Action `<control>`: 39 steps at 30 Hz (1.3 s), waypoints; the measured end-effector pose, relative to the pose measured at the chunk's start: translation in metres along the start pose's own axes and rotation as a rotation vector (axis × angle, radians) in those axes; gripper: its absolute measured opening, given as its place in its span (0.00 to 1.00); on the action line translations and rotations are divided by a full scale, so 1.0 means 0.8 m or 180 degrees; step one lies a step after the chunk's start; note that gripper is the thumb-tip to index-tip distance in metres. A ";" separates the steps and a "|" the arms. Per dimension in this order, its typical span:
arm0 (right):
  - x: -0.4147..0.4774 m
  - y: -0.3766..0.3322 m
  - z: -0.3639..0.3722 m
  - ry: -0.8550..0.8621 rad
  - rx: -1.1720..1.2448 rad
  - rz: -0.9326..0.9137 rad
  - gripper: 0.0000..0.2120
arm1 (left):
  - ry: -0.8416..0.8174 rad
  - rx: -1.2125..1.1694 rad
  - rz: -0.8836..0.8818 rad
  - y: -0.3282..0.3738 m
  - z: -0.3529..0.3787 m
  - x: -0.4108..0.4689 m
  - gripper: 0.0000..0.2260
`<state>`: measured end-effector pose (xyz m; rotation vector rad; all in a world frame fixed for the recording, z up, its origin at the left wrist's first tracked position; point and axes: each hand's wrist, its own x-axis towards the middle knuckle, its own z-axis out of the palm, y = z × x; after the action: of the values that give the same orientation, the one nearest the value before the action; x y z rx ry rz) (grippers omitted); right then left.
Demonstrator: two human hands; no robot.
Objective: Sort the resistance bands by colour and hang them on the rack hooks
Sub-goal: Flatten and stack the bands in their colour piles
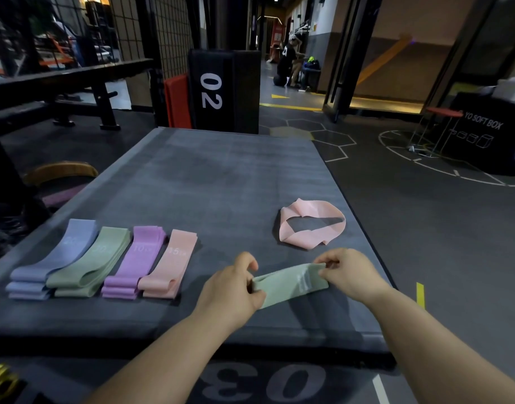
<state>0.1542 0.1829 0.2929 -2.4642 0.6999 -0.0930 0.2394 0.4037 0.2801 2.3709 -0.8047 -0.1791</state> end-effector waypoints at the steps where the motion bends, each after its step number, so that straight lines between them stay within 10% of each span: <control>1: 0.000 0.000 -0.001 0.0090 -0.0007 -0.0012 0.12 | 0.0030 -0.0077 0.0039 0.000 -0.001 0.000 0.14; 14: 0.000 0.007 -0.001 0.0287 0.1059 0.0262 0.03 | 0.0155 0.0051 0.1212 -0.001 0.021 0.004 0.09; 28: 0.003 0.027 0.023 0.0546 -0.0285 -0.0056 0.03 | -0.0244 0.0204 0.1484 0.005 0.044 0.003 0.18; 34: 0.002 0.026 0.029 0.0507 -0.0606 -0.0508 0.24 | 0.0089 0.0226 0.1528 0.006 0.062 -0.001 0.08; 39: 0.006 0.031 0.035 0.0029 -0.1034 -0.0808 0.26 | -0.0553 0.0815 0.1207 0.014 0.065 -0.007 0.39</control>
<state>0.1526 0.1776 0.2555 -2.8579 0.4283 -0.0931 0.2133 0.3737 0.2450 2.4025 -1.4164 -0.1307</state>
